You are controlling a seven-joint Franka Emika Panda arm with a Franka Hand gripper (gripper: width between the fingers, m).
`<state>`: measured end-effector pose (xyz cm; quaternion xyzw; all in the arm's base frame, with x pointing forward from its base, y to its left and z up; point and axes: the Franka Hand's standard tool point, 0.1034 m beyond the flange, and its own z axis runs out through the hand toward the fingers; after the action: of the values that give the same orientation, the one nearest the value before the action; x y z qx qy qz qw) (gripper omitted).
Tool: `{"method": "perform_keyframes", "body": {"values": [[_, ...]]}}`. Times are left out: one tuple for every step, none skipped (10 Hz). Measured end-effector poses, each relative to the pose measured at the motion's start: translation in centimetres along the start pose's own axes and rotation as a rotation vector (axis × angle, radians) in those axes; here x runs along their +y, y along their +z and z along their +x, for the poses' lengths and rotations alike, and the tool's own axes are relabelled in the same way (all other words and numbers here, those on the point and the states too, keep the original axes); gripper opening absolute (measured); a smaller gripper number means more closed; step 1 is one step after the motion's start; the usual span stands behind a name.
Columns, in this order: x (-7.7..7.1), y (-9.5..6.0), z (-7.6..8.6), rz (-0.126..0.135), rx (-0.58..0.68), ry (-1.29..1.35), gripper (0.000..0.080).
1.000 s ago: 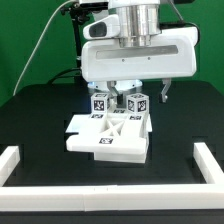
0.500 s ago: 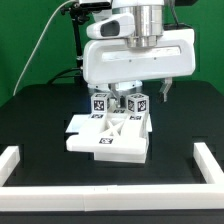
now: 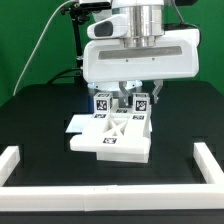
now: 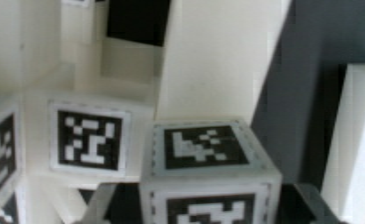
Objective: Assemble chair
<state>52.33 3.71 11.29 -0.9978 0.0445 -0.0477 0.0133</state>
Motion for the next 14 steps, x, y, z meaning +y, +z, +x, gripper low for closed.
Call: {"method": "perform_keyframes", "body": {"values": [[-0.01, 0.00, 0.00, 0.000, 0.000, 0.044, 0.0283], [-0.02, 0.00, 0.00, 0.001, 0.000, 0.127, 0.0283], [-0.02, 0.00, 0.00, 0.001, 0.000, 0.181, 0.0283], [-0.04, 0.01, -0.01, 0.002, 0.000, 0.238, 0.0283], [-0.07, 0.02, -0.02, 0.003, -0.001, 0.312, 0.0284], [-0.08, 0.03, -0.03, 0.004, -0.001, 0.371, 0.0284], [-0.10, 0.03, -0.03, 0.006, -0.002, 0.418, 0.0284], [-0.16, 0.04, -0.04, 0.009, -0.003, 0.488, 0.0284], [-0.18, 0.04, -0.05, 0.009, -0.003, 0.512, 0.0284], [-0.25, 0.05, -0.07, 0.016, -0.005, 0.615, 0.0284], [-0.25, 0.04, -0.07, 0.022, -0.008, 0.727, 0.0284], [-0.20, 0.03, -0.05, 0.025, -0.009, 0.800, 0.0284], [-0.14, 0.01, 0.05, 0.044, -0.008, 0.915, 0.0284], [-0.25, 0.03, 0.03, 0.046, -0.010, 0.926, 0.0284]]}}
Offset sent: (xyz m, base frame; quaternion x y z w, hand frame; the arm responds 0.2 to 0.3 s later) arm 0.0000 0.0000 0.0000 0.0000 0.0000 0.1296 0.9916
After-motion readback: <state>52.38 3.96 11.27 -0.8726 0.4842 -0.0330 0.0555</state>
